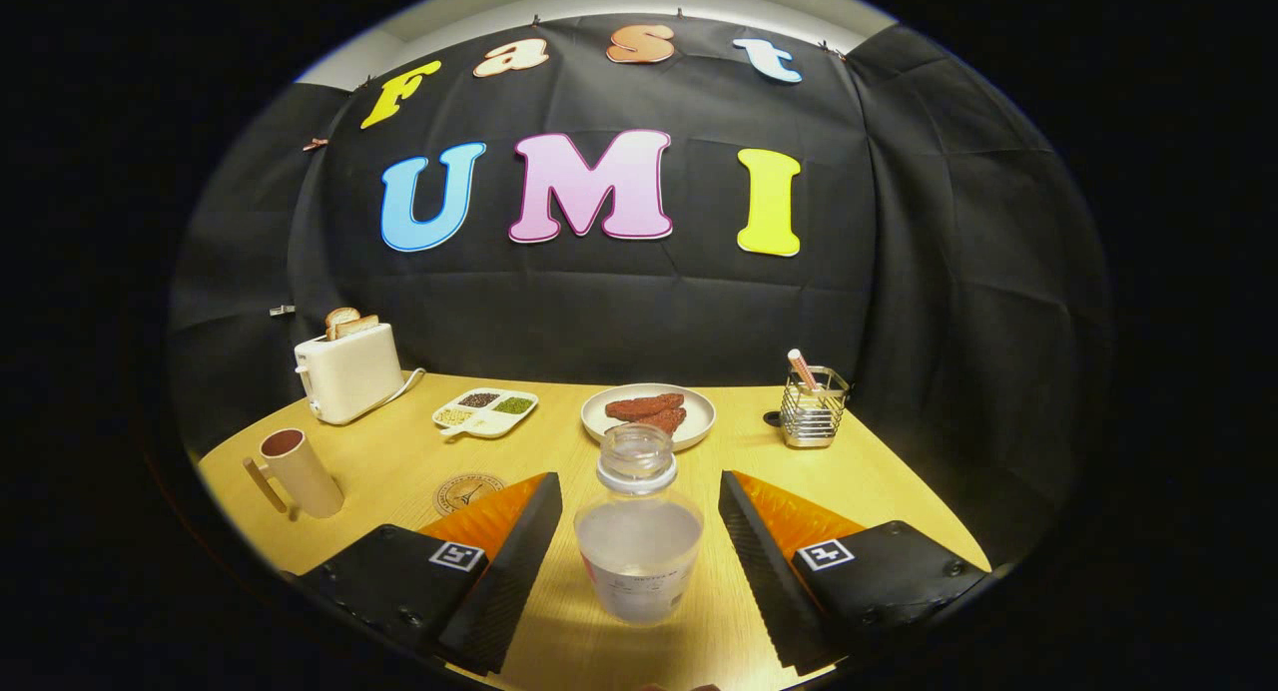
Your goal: Take the bottle from table, then pour the juice into the cup, finally place the bottle on the coaster
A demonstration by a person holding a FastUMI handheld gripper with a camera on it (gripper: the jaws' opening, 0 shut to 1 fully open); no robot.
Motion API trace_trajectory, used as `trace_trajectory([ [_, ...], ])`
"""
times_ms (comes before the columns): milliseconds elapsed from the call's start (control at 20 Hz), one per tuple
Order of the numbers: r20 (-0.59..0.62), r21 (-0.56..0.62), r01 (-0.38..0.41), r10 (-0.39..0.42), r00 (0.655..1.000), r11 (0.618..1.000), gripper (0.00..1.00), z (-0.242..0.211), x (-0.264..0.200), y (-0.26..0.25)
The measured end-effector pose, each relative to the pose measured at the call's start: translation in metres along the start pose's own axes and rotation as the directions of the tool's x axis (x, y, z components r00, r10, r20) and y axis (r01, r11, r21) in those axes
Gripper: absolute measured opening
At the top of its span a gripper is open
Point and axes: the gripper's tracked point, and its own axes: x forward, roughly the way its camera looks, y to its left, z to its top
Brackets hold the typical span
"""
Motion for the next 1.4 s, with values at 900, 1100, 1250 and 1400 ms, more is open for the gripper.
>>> trace_trajectory([
  [900,-0.041,-0.023,-0.060,0.059,0.997,0.998,0.76,-0.026,0.017,0.003],
  [1100,-0.048,-0.083,-0.074,0.070,0.996,0.994,0.75,-0.015,0.013,0.005],
  [1250,-0.032,-0.138,-0.080,0.077,0.997,0.987,0.74,0.006,0.010,0.010],
  [1400,-0.020,-0.210,-0.092,0.090,0.996,0.973,0.74,0.029,0.009,0.023],
])
